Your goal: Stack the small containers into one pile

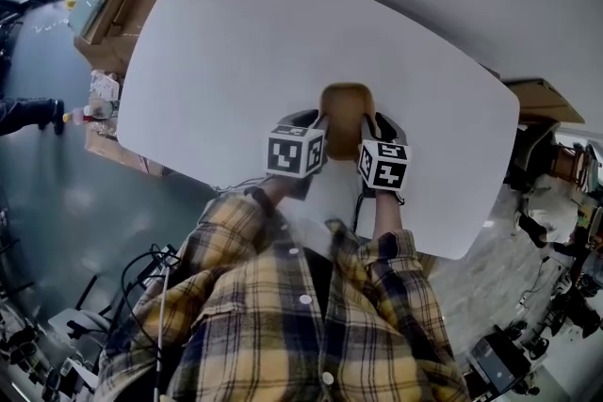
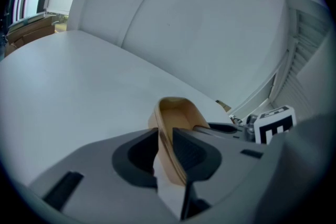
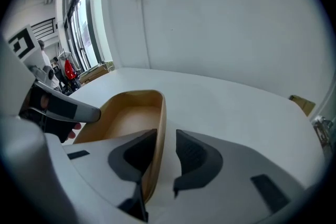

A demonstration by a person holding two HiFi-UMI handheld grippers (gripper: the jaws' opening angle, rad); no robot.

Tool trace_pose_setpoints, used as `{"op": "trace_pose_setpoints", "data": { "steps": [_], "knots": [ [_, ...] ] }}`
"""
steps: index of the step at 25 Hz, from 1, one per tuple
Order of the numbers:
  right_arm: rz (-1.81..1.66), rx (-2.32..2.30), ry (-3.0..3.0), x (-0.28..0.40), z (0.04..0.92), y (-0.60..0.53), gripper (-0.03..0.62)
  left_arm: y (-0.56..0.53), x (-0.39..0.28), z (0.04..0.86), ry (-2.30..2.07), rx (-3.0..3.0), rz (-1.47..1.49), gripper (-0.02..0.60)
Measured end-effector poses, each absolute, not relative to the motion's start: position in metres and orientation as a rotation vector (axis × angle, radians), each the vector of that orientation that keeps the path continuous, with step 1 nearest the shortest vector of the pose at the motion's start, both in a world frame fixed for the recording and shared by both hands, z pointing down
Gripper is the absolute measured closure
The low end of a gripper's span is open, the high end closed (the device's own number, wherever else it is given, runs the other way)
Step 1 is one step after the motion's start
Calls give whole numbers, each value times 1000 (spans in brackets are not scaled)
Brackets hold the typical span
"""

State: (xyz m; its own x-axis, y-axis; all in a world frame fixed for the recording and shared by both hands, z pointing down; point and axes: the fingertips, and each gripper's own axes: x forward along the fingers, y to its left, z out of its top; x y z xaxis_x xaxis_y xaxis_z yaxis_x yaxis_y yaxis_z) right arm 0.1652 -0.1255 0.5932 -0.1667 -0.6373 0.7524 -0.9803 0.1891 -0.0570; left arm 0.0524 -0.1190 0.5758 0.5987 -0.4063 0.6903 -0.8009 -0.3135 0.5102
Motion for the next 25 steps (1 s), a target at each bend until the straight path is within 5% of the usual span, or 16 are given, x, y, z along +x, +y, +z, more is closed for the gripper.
{"op": "trace_pose_setpoints", "data": {
  "steps": [12,25],
  "knots": [
    [846,1621,-2059,159,512,-135,459,-150,39,524,-992,2045,323,514],
    [452,1635,-2410,95,359,-149,459,-166,21,380,-990,2547,93,505]
  ]
}}
